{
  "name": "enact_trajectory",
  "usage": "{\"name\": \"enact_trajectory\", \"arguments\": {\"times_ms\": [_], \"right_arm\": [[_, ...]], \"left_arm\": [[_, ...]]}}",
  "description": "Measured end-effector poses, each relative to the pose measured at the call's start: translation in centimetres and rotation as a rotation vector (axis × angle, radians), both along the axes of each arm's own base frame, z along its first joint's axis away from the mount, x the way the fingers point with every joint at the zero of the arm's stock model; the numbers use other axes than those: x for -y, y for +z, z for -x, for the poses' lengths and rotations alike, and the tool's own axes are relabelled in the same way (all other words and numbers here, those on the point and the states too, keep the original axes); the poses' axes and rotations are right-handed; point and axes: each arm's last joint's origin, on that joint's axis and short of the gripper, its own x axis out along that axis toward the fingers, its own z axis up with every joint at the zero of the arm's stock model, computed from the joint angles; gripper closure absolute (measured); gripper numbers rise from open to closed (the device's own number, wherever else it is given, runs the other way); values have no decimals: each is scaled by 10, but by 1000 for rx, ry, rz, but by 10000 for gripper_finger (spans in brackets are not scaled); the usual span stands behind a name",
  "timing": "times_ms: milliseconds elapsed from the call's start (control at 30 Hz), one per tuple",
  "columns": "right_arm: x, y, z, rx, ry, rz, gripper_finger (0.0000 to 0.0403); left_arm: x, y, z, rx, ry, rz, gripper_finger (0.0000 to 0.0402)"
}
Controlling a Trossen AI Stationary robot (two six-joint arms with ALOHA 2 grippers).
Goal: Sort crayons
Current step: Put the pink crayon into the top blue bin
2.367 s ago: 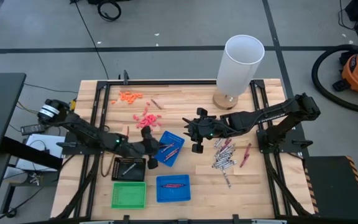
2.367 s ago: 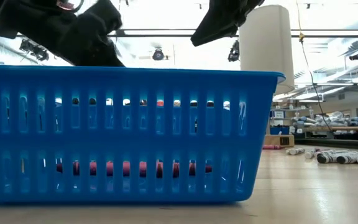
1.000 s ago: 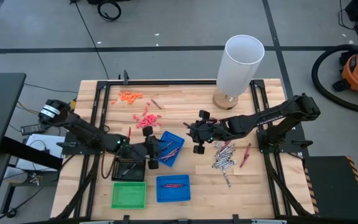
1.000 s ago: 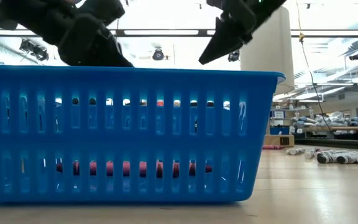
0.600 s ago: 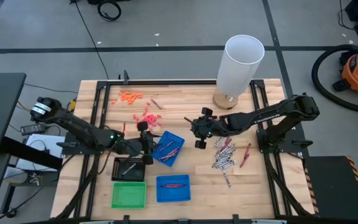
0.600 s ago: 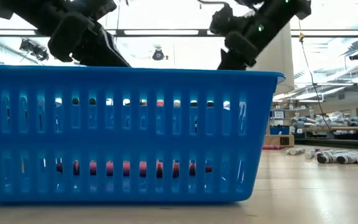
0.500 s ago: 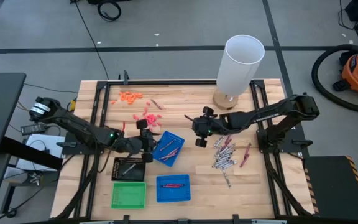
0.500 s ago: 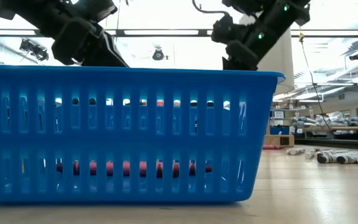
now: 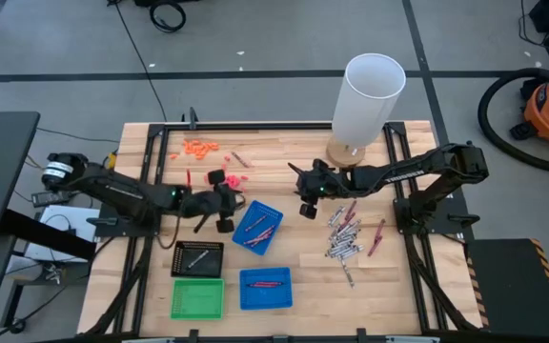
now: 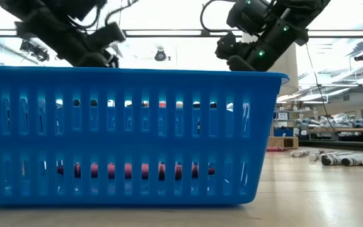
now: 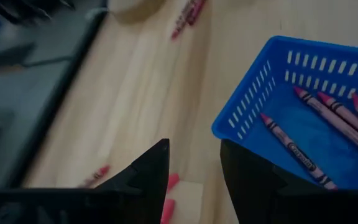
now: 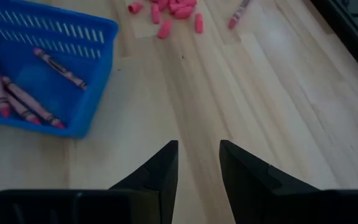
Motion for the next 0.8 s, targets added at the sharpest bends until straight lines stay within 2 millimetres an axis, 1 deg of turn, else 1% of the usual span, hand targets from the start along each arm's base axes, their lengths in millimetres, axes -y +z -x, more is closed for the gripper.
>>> {"name": "enact_trajectory", "arguments": {"times_ms": [100, 200, 333, 400, 500, 600, 800], "right_arm": [[0, 2, -2, 21, 13, 0, 277], [-1, 3, -3, 34, 38, -3, 277], [-6, 4, -4, 42, 74, 14, 277], [-7, 5, -5, 50, 89, 25, 277], [-9, 6, -6, 65, 108, 32, 277], [-11, 7, -7, 79, 121, 33, 277], [-14, 9, -9, 93, 145, 46, 277]], "left_arm": [[-19, 1, -3, -8, -27, 94, 246], [-41, 2, -3, -52, -7, 158, 247], [-71, -5, -2, -126, 34, 187, 258], [-84, -11, -4, -154, 47, 200, 264], [-101, -19, -11, -205, 66, 199, 273], [-115, -21, -22, -254, 63, 175, 277], [-142, -18, -39, -368, 57, 148, 274]]}}
